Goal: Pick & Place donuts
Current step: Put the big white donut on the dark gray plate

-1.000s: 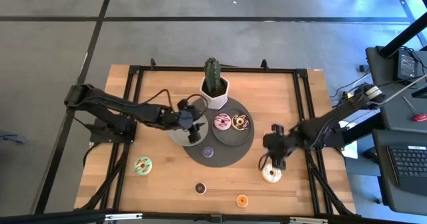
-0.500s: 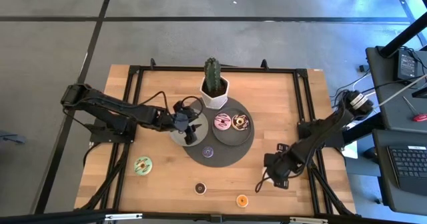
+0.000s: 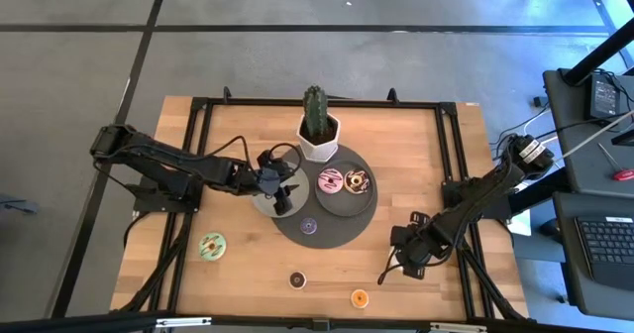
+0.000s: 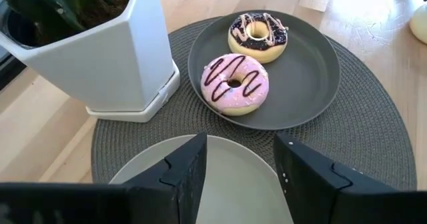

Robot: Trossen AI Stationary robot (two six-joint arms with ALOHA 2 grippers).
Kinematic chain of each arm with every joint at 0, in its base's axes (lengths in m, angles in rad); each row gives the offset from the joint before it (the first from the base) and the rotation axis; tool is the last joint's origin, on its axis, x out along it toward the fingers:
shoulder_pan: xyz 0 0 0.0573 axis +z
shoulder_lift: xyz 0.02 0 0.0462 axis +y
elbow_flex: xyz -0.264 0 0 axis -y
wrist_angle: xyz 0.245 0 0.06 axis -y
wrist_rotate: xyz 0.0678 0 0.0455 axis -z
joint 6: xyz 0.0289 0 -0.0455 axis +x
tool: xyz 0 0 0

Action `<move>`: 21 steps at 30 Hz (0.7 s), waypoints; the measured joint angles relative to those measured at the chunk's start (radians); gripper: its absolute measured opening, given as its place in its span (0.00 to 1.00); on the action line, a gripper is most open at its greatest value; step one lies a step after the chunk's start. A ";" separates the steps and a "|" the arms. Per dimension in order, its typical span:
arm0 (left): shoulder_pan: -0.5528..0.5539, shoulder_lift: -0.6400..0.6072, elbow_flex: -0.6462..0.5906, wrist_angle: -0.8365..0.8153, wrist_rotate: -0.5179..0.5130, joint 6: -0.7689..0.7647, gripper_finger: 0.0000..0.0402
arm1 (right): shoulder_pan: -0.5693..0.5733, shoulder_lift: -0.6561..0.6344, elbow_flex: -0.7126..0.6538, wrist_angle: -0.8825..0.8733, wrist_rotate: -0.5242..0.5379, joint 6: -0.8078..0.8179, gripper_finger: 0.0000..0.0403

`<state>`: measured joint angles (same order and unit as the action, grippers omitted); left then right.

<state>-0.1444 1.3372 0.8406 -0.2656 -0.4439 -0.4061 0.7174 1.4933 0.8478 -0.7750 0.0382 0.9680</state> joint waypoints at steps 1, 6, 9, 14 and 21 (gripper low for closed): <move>0.000 0.000 0.000 0.000 0.000 0.000 0.42 | 0.000 0.000 0.000 0.001 0.003 0.000 0.52; 0.000 0.000 0.000 0.000 0.000 0.000 0.41 | 0.000 0.003 -0.004 0.001 0.006 0.022 0.52; 0.000 0.000 0.000 0.000 0.000 0.000 0.41 | -0.001 0.028 -0.010 0.003 0.005 0.023 0.52; 0.000 0.000 0.000 0.000 0.000 0.008 0.42 | -0.001 0.081 -0.011 0.010 0.004 0.022 0.50; 0.000 0.000 0.000 0.000 0.000 0.008 0.41 | -0.001 0.081 -0.011 0.010 -0.004 0.016 0.32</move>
<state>-0.1444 1.3376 0.8403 -0.2661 -0.4438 -0.3977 0.7166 1.5747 0.8371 -0.7650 0.0339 0.9837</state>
